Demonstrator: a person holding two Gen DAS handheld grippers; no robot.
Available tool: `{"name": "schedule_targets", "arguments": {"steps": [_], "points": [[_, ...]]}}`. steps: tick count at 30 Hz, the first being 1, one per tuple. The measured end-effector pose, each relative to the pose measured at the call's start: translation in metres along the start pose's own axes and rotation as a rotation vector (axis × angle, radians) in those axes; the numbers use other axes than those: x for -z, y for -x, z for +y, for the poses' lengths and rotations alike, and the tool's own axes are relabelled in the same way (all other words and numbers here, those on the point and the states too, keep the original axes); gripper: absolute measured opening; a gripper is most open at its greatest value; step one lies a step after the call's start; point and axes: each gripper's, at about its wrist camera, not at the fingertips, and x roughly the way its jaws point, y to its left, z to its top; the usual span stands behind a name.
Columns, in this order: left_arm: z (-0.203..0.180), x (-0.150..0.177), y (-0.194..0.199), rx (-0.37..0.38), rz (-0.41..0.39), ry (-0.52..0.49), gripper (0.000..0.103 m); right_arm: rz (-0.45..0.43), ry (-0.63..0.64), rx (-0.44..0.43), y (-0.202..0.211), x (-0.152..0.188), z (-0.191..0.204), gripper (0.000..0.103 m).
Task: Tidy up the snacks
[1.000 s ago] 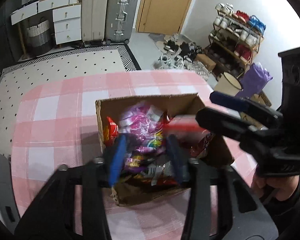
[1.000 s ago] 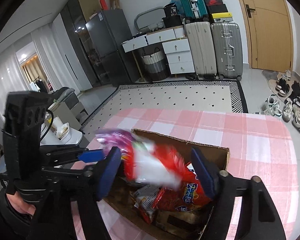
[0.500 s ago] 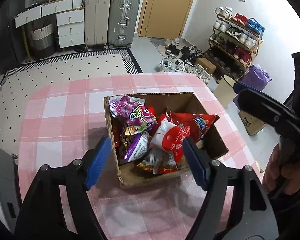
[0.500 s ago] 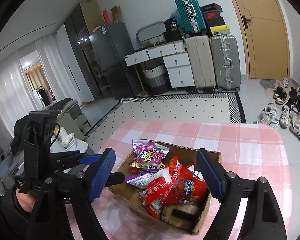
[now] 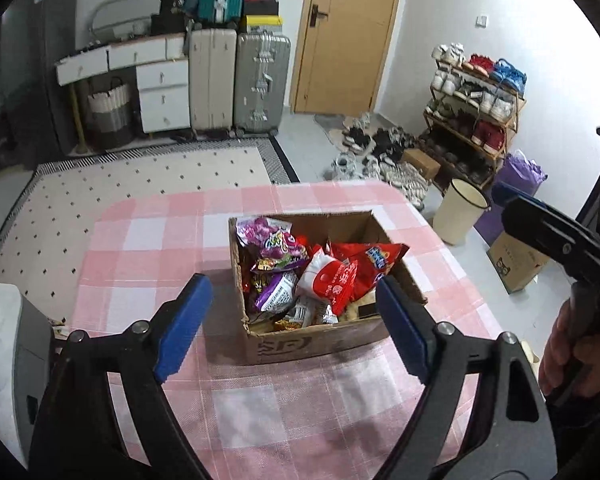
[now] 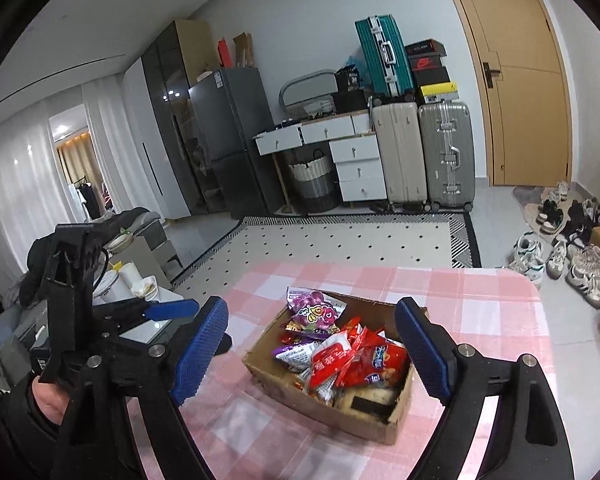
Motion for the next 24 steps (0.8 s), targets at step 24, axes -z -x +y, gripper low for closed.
{"name": "schedule_targets", "arguments": {"steps": [24], "points": [[0.010, 0.116, 0.104, -0.219, -0.362, 0.049, 0.102, -0.218, 0.040, 0.073, 0.116, 0.105, 0.005, 0.103]]}}
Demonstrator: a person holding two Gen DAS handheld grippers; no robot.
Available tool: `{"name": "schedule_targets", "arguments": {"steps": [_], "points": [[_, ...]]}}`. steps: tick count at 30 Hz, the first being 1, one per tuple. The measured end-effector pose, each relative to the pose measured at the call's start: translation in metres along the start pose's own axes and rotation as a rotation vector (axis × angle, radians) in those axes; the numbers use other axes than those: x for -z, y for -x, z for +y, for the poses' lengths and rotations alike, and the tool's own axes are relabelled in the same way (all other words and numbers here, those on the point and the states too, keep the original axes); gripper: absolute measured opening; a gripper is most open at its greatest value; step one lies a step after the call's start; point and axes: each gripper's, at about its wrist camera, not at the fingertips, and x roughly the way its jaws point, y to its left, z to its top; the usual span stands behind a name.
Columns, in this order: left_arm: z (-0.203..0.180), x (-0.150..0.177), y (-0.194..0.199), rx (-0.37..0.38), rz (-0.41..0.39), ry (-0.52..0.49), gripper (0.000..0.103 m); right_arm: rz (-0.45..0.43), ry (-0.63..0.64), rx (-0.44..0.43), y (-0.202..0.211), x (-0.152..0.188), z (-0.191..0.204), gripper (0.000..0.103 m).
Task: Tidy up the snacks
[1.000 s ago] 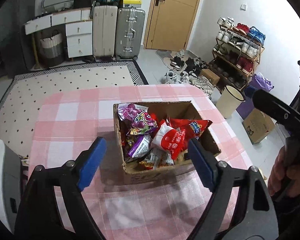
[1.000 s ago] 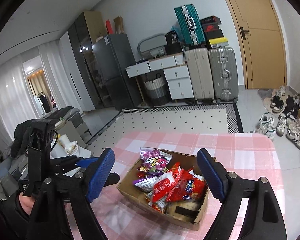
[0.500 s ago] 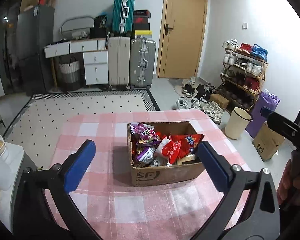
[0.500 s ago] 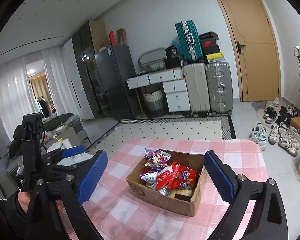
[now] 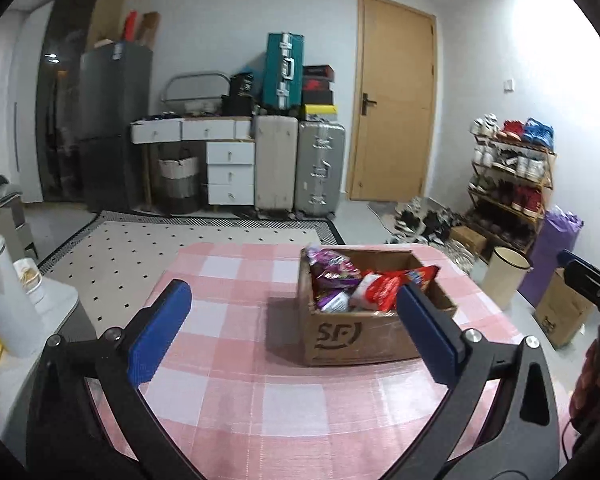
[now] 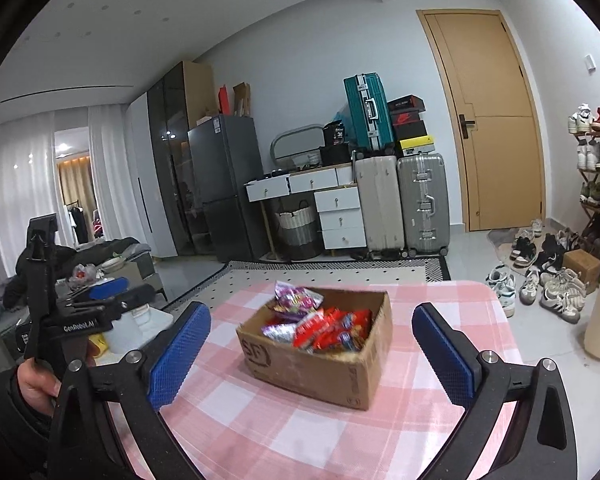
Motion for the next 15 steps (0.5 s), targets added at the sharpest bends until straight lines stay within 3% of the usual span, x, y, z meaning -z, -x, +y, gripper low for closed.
{"name": "schedule_targets", "arguments": {"steps": [8, 15], "points": [[0.004, 0.076, -0.024, -0.071, 0.027, -0.033, 0.102, 0.025, 0.010, 0.062, -0.008, 0.066, -0.016, 0.103], [0.002, 0.109, -0.046, -0.084, 0.047, -0.017, 0.102, 0.011, 0.069, 0.086, -0.009, 0.097, -0.015, 0.103]]}}
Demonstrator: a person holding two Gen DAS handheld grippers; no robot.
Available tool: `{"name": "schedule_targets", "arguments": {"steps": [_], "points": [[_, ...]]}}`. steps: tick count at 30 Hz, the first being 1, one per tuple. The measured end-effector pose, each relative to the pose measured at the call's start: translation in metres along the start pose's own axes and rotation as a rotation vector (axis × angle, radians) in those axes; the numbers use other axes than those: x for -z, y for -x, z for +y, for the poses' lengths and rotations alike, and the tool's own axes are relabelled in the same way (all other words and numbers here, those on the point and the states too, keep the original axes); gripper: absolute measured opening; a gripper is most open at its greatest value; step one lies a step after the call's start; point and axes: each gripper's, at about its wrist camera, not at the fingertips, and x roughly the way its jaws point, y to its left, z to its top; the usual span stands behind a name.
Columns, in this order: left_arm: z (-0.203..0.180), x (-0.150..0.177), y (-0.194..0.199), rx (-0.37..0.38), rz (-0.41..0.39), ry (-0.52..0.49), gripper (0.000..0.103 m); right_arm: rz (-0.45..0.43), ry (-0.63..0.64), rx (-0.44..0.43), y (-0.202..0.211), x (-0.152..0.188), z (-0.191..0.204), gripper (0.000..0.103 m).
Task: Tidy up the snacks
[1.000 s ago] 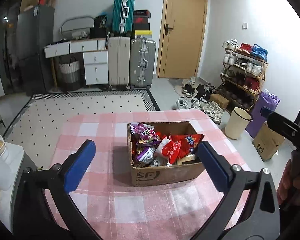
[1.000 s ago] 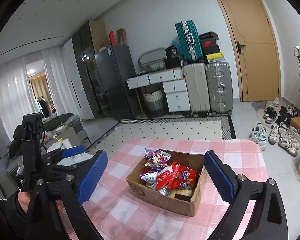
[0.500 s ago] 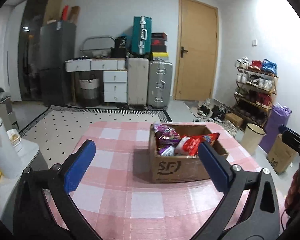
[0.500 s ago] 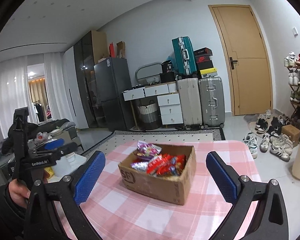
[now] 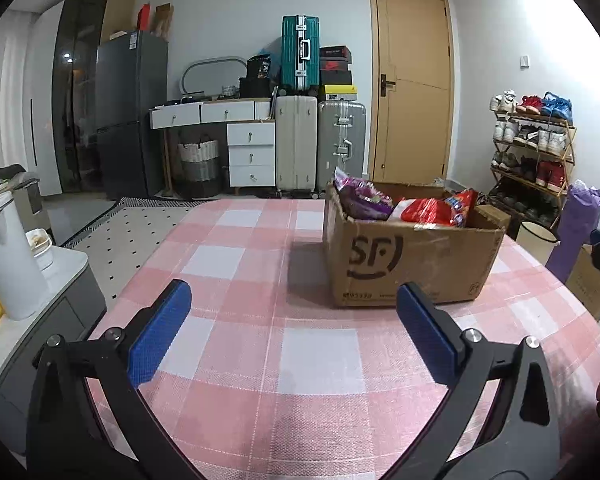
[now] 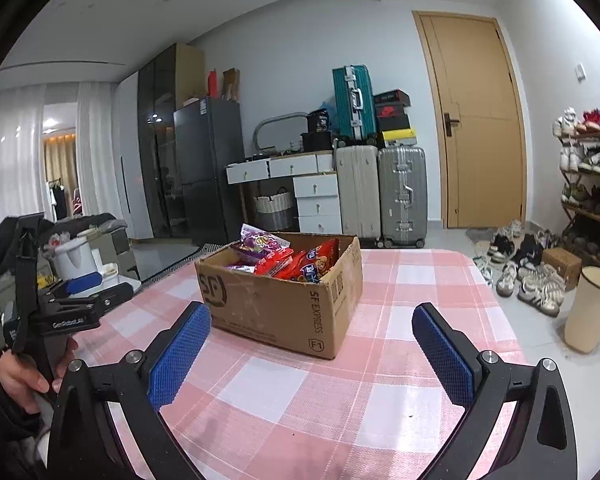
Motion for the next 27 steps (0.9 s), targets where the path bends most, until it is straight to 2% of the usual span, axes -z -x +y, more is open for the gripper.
{"name": "schedule_targets", "arguments": {"steps": [6, 12, 16, 27], "points": [[0.003, 0.008, -0.011, -0.010, -0.005, 0.015, 0.102, -0.027, 0.048, 0.000, 0.001, 0.010, 0.007, 0.103], [0.009, 0.005, -0.011, -0.021, -0.018, 0.053, 0.102, 0.000, 0.040, -0.003, -0.004, 0.017, 0.005, 0.103], [0.009, 0.008, -0.023, -0.020, 0.002, 0.063, 0.102, 0.009, 0.054, -0.009, -0.008, 0.019, 0.008, 0.103], [0.002, 0.009, -0.017, -0.014, -0.028, 0.019, 0.102, 0.012, 0.078, -0.019, -0.012, 0.020, 0.014, 0.103]]}}
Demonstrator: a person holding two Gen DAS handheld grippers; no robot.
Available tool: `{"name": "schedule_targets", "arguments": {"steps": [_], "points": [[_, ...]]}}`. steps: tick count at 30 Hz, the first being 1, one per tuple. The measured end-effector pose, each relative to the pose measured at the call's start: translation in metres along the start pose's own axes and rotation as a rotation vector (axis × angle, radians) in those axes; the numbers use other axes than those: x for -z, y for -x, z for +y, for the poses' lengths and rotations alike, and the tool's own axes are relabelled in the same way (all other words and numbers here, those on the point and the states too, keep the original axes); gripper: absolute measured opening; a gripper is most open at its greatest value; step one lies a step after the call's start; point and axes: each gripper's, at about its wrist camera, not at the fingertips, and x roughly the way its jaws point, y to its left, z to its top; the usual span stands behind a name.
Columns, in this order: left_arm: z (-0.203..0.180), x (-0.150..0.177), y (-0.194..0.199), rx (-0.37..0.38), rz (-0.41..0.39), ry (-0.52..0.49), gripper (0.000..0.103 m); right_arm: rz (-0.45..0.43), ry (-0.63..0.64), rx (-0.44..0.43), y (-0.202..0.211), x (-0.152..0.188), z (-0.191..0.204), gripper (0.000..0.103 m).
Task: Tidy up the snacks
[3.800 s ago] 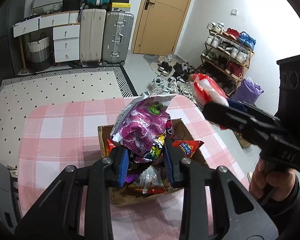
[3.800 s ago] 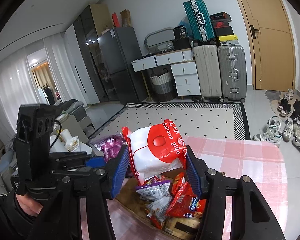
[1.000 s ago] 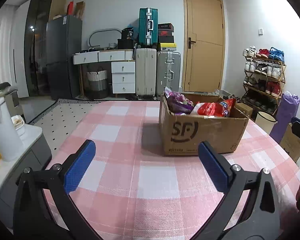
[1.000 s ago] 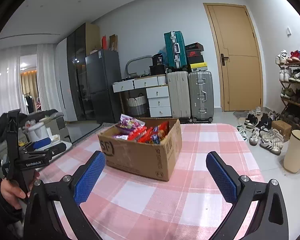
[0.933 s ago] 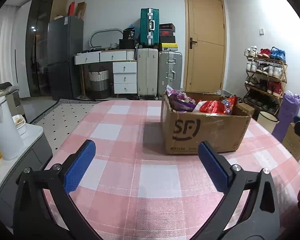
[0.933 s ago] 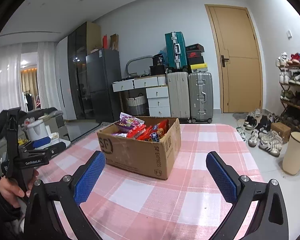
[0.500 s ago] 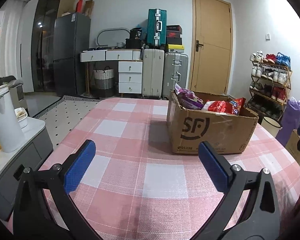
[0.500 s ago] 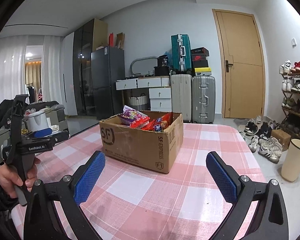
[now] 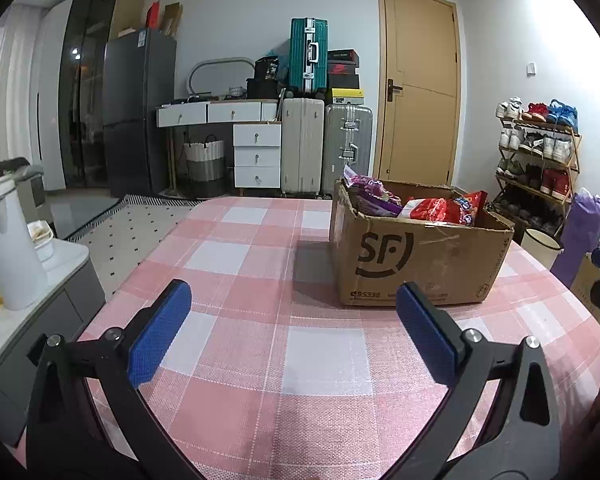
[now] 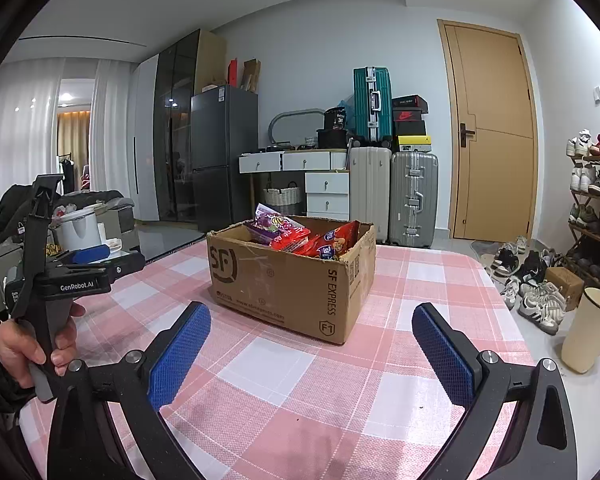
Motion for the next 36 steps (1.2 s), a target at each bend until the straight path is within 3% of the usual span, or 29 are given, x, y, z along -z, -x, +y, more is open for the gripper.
{"name": "schedule_targets", "arguments": {"steps": [36], "points": [[-0.008, 0.002, 0.014, -0.009, -0.036, -0.026, 0.102, -0.015, -0.028, -0.005, 0.000, 0.002, -0.004, 0.103]]}}
